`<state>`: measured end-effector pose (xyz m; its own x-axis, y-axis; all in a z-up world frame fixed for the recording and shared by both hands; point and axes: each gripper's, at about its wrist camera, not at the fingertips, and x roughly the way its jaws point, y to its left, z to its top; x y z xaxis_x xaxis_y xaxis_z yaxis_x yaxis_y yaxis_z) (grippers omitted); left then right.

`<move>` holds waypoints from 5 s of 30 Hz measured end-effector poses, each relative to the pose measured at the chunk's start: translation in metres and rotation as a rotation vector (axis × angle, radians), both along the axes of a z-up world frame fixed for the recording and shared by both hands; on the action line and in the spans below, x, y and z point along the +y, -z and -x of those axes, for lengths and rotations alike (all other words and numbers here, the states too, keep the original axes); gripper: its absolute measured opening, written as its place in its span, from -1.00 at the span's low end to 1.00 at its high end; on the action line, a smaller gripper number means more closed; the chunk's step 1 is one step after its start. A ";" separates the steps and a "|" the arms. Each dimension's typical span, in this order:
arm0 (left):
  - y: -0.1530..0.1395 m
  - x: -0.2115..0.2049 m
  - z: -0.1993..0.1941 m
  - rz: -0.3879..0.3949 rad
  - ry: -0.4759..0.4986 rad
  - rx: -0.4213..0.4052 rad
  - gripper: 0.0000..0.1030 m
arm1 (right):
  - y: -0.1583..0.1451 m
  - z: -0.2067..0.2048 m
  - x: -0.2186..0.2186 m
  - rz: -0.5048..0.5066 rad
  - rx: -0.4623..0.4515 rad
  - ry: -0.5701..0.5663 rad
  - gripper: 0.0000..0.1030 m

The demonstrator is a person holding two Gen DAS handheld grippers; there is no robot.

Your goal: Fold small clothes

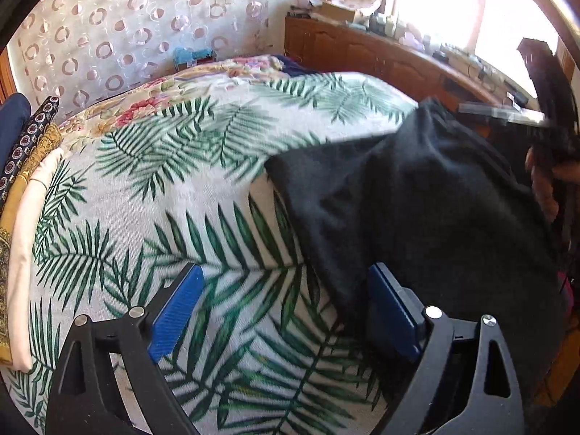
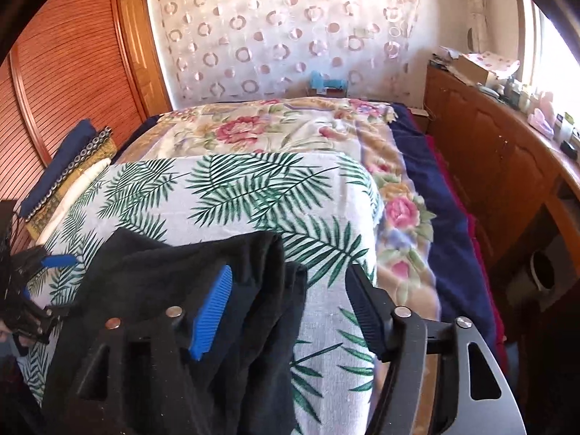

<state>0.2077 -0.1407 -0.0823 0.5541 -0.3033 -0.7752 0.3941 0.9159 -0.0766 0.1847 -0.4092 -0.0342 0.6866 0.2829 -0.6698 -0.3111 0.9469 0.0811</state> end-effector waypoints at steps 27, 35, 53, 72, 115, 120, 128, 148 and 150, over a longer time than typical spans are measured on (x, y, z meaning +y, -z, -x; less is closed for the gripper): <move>-0.077 -0.016 0.014 0.308 0.129 -0.094 -0.89 | -0.028 0.045 -0.004 -0.072 -0.056 -0.141 -0.75; -0.174 0.016 0.069 0.453 0.169 -0.299 -0.89 | -0.113 0.123 -0.006 -0.052 -0.260 -0.159 -0.76; -0.098 0.047 -0.038 0.164 -0.005 -0.232 -0.15 | -0.057 -0.018 0.077 0.276 -0.157 -0.057 -0.15; -0.015 0.019 0.066 0.177 0.083 0.032 0.00 | 0.058 0.046 0.004 0.075 0.133 -0.001 0.10; -0.062 0.061 -0.133 0.272 -0.151 -0.053 -0.46 | -0.014 -0.156 0.039 0.004 -0.049 0.004 -0.50; -0.060 0.061 -0.129 0.303 -0.127 -0.028 -0.18 | -0.020 -0.152 0.028 -0.051 -0.051 0.052 0.17; -0.026 0.043 -0.129 0.230 -0.113 0.068 -0.13 | -0.006 -0.139 0.043 -0.084 0.026 -0.049 0.54; -0.006 0.045 -0.151 0.385 -0.135 0.155 -0.86 | 0.020 -0.173 0.065 -0.157 0.175 -0.139 -0.40; -0.020 0.045 -0.142 0.376 -0.134 0.105 -0.87 | 0.014 -0.168 0.069 -0.134 0.136 -0.118 -0.53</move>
<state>0.3496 -0.0952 -0.0619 0.5314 -0.5068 -0.6787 0.2455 0.8590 -0.4492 0.3531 -0.3406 -0.0477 0.5494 0.4488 -0.7048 -0.3969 0.8825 0.2525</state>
